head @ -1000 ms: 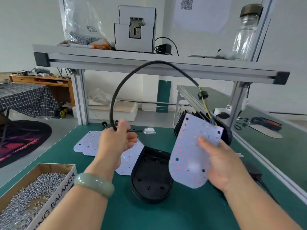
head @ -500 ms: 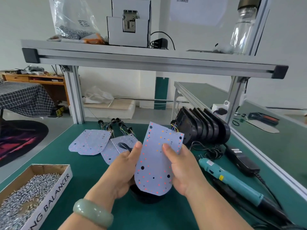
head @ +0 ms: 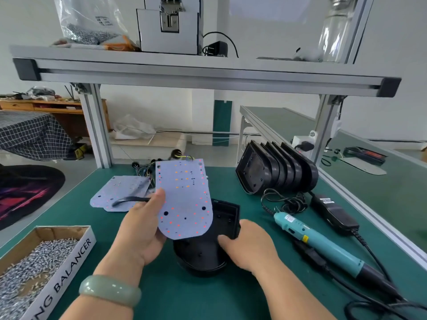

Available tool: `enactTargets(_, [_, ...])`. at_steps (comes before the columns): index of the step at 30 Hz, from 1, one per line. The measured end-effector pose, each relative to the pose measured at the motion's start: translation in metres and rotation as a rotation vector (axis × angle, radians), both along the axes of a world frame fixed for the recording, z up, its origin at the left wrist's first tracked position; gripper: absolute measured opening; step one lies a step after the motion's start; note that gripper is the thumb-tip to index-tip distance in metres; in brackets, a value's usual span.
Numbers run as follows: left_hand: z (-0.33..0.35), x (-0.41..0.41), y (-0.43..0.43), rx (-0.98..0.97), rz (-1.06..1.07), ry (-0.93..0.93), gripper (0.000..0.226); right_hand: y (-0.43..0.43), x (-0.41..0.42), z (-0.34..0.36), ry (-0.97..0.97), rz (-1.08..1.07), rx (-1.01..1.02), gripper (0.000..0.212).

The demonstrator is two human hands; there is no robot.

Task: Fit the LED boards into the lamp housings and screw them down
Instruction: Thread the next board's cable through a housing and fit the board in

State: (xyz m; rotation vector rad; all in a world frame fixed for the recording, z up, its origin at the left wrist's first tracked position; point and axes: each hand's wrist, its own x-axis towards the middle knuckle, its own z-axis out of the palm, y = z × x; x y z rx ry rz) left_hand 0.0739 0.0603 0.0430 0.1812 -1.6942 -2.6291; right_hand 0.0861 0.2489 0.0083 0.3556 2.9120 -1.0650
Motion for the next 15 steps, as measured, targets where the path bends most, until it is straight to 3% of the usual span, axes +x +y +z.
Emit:
enactTargets(1, [0.000, 0.000, -0.002, 0.027, 0.012, -0.027, 0.026, -0.001, 0.001, 0.001, 0.018, 0.007, 0.005, 0.024])
enactTargets(3, [-0.001, 0.001, -0.005, 0.050, 0.035, -0.068, 0.026, -0.001, 0.004, 0.003, 0.108, -0.034, -0.190, 0.010])
enactTargets(5, [-0.001, 0.001, -0.006, 0.060, 0.037, -0.087, 0.024, -0.002, 0.006, 0.006, 0.171, -0.048, -0.470, 0.020])
enactTargets(7, [-0.002, 0.001, -0.005, 0.058, 0.039, -0.097, 0.023, -0.006, 0.010, 0.008, 0.241, -0.004, -0.595, 0.035])
enactTargets(9, [-0.003, 0.001, -0.005, 0.050, 0.046, -0.120, 0.019, -0.011, 0.014, 0.011, 0.349, 0.049, -0.585, 0.048])
enactTargets(15, [0.003, 0.005, -0.008, 0.086, -0.102, -0.175, 0.018, -0.012, 0.022, 0.023, 0.639, 0.144, -0.497, 0.042])
